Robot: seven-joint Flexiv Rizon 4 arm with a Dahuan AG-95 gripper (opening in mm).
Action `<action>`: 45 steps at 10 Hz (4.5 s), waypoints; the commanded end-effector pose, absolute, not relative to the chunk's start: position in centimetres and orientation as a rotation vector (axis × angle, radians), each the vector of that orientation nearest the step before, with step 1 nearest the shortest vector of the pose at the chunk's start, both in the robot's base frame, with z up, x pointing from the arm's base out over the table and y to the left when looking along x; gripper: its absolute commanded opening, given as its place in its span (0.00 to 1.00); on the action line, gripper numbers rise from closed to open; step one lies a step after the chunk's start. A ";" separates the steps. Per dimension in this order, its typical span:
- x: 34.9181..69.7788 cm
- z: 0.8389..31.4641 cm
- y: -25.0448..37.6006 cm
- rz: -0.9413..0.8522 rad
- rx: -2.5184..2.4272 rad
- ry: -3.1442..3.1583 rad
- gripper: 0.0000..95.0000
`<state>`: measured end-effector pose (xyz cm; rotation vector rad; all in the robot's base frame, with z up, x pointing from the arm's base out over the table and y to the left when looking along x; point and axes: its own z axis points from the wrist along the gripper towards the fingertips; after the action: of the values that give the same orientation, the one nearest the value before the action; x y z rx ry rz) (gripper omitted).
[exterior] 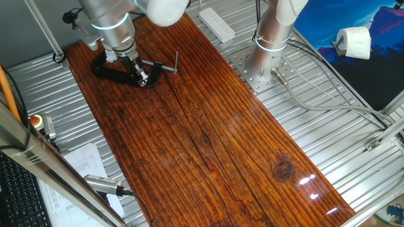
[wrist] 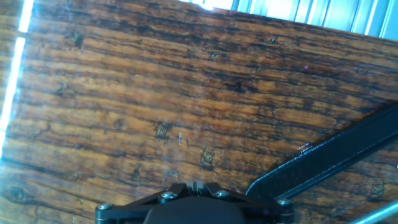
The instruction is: Take out the light bulb by rotating it
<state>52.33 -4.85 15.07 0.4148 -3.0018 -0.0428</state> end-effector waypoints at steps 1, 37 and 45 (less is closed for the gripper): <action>52.7 15.0 -4.8 -0.039 0.328 -2.992 0.00; 54.7 14.6 -18.8 0.042 0.204 -3.069 0.00; 55.2 14.7 -22.2 0.043 0.130 -3.072 0.00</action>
<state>55.12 -22.19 14.74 0.2503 -3.0620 0.0125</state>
